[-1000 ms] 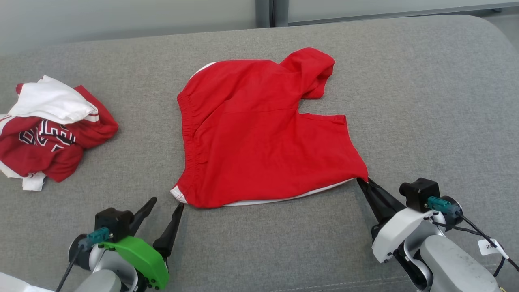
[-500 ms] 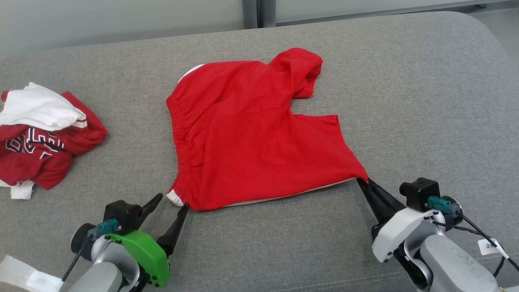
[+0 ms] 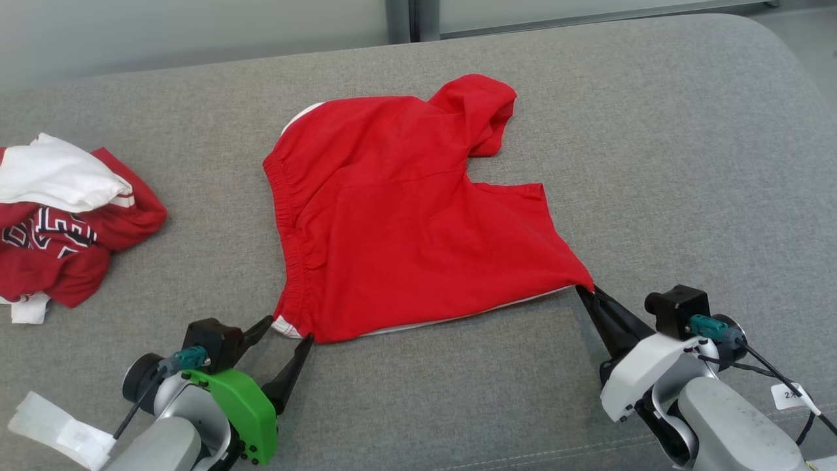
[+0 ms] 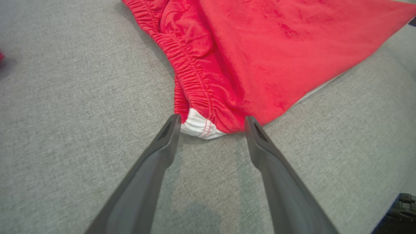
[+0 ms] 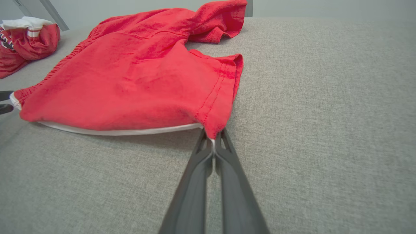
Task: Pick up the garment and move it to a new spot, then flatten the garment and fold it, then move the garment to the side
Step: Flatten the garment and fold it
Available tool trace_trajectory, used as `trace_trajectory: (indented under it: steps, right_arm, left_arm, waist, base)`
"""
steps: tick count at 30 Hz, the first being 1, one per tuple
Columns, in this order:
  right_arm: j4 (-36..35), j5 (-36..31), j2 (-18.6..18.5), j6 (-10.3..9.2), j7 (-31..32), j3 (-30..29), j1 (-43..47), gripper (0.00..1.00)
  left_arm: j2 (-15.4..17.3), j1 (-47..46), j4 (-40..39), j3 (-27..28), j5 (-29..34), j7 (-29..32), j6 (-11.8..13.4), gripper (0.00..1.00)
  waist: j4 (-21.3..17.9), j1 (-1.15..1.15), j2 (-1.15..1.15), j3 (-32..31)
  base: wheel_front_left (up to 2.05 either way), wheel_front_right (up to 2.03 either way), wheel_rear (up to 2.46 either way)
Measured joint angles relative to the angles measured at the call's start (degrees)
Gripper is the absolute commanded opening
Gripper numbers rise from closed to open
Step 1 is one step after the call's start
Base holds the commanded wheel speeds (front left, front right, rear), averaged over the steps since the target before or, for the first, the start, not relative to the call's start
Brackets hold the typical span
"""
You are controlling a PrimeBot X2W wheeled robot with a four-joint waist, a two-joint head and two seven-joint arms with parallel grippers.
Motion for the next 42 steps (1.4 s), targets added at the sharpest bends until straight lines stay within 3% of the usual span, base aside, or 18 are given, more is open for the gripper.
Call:
trace_trajectory:
  steps: [3, 6, 10, 14, 19, 22, 24, 27, 31, 35, 42]
  right_arm:
    - [0.0, 0.0, 0.1, 0.23, 0.0, -0.1, 0.0, 0.0]
    - [0.1, 0.0, 0.2, 0.23, 0.0, -0.3, 0.0, 0.0]
    - [0.2, -0.2, 0.2, 0.24, 0.0, -0.4, 0.0, 0.0]
    - [0.3, -0.5, 0.2, 0.31, 0.0, -0.4, -0.2, 0.0]
    - [0.6, -0.6, 0.3, 0.74, 0.0, -0.5, -0.3, 0.0]
    - [0.7, -1.0, 0.3, 0.75, 0.0, -0.4, -0.3, 0.0]
    - [0.7, -1.0, 0.4, 0.75, 0.0, -0.4, -0.3, 0.0]
    - [0.9, -1.0, 0.5, 0.76, 0.0, -0.4, -0.3, 0.0]
    - [1.0, -1.0, 0.8, 0.85, 0.0, -0.6, -0.3, 0.0]
    - [-0.2, -0.3, 1.2, 0.83, 0.0, -3.4, -0.3, 0.0]
    - [-2.3, -0.4, -0.4, 0.76, 0.0, -5.2, -1.4, 0.0]
  left_arm:
    - [0.0, -0.2, 0.4, -0.4, 0.0, 0.3, -0.2, 0.55]
    - [0.0, -0.4, 0.5, -1.4, 0.0, 0.5, -0.3, 0.36]
    - [0.1, -0.7, 0.7, -2.6, 0.9, 0.7, -0.6, 0.19]
    - [0.1, -1.8, 1.3, -4.0, 3.1, 0.8, -0.7, 0.18]
    - [-0.2, -2.7, 2.6, -5.3, 3.8, 1.2, -0.7, 0.38]
    - [-0.3, -3.2, 3.5, -5.9, 4.6, 1.3, -0.8, 0.39]
    - [-0.3, -3.3, 4.1, -6.2, 4.9, 1.3, -0.9, 0.32]
    - [-0.6, -3.4, 5.1, -6.2, 5.1, 1.3, -0.9, 0.0]
    - [-1.9, -3.3, 5.6, -4.7, 4.1, 0.2, -0.9, 0.0]
    - [-5.2, -2.5, 4.1, 2.8, -5.4, -4.1, -0.9, 0.0]
    - [-6.8, -1.9, -0.8, 9.0, -11.3, -6.1, -0.9, 0.0]
  waist:
    - [0.0, 0.0, 0.0, 0.1]
    - [0.0, 0.0, 0.0, 0.1]
    - [0.0, 0.0, 0.0, 0.1]
    - [0.0, 0.0, 0.0, 0.0]
    - [0.0, 0.0, 0.0, -0.2]
    - [-0.1, 0.0, 0.0, -0.4]
    - [-0.2, 0.0, 0.0, -0.5]
    - [-0.4, 0.0, 0.0, -0.7]
    - [-0.5, 0.0, 0.0, -1.0]
    - [-0.6, 0.0, 0.0, -1.4]
    - [-0.3, 0.0, 0.0, -1.7]
  base:
    - [0.0, 0.0, 0.0]
    - [0.0, 0.0, 0.0]
    - [0.0, 0.0, 0.0]
    - [0.0, 0.0, 0.0]
    - [0.0, 0.0, 0.0]
    - [0.0, 0.0, 0.0]
    - [0.0, 0.0, 0.0]
    - [0.0, 0.0, 0.0]
    - [0.0, 0.0, 0.0]
    - [0.0, 0.0, 0.0]
    - [0.0, 0.0, 0.0]
